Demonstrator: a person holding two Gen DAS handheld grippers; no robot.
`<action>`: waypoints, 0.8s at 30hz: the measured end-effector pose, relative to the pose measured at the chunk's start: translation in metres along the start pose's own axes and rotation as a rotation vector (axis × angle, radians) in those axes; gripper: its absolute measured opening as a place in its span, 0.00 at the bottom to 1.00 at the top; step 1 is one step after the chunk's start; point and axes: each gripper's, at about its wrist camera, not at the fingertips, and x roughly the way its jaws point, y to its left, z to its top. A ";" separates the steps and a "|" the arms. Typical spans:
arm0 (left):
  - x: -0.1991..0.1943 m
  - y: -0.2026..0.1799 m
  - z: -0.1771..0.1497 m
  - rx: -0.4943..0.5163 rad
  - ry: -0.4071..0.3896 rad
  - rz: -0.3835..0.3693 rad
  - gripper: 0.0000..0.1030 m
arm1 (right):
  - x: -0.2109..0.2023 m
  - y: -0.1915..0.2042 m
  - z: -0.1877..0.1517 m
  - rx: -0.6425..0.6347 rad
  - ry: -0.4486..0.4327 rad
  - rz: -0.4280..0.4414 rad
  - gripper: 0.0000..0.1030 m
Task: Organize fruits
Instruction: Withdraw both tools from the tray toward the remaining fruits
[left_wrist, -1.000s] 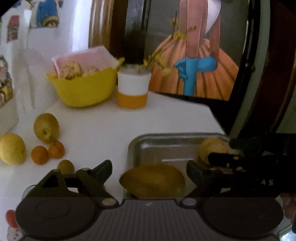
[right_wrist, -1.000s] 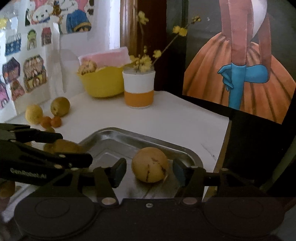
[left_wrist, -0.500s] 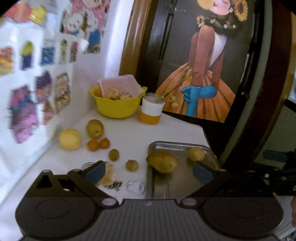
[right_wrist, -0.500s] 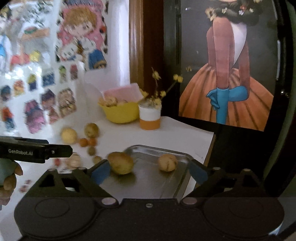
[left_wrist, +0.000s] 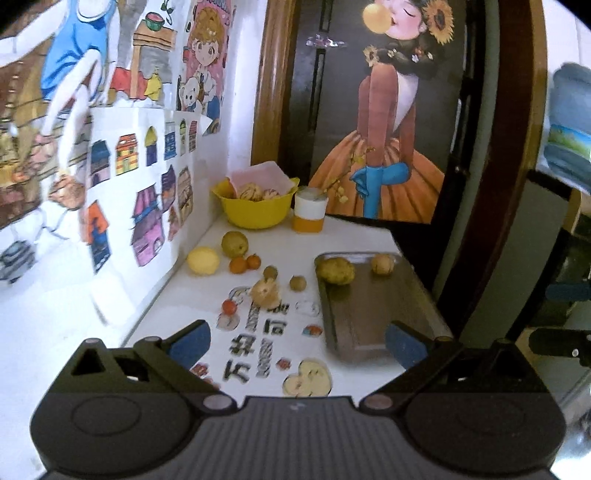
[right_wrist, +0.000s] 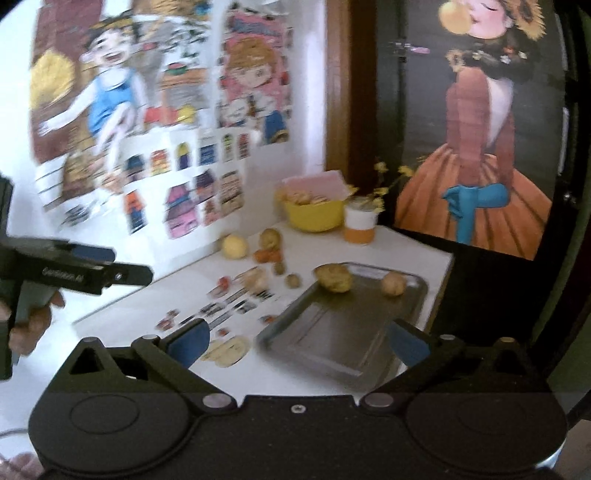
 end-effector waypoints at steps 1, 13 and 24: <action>-0.003 0.002 -0.003 0.007 0.009 0.008 1.00 | 0.002 0.007 -0.003 -0.008 0.012 0.012 0.99; 0.041 0.049 -0.021 0.004 0.152 0.111 1.00 | 0.107 0.061 -0.019 -0.023 0.138 0.190 0.99; 0.127 0.083 0.005 -0.065 0.193 0.165 1.00 | 0.201 0.048 0.013 -0.149 0.110 0.121 0.99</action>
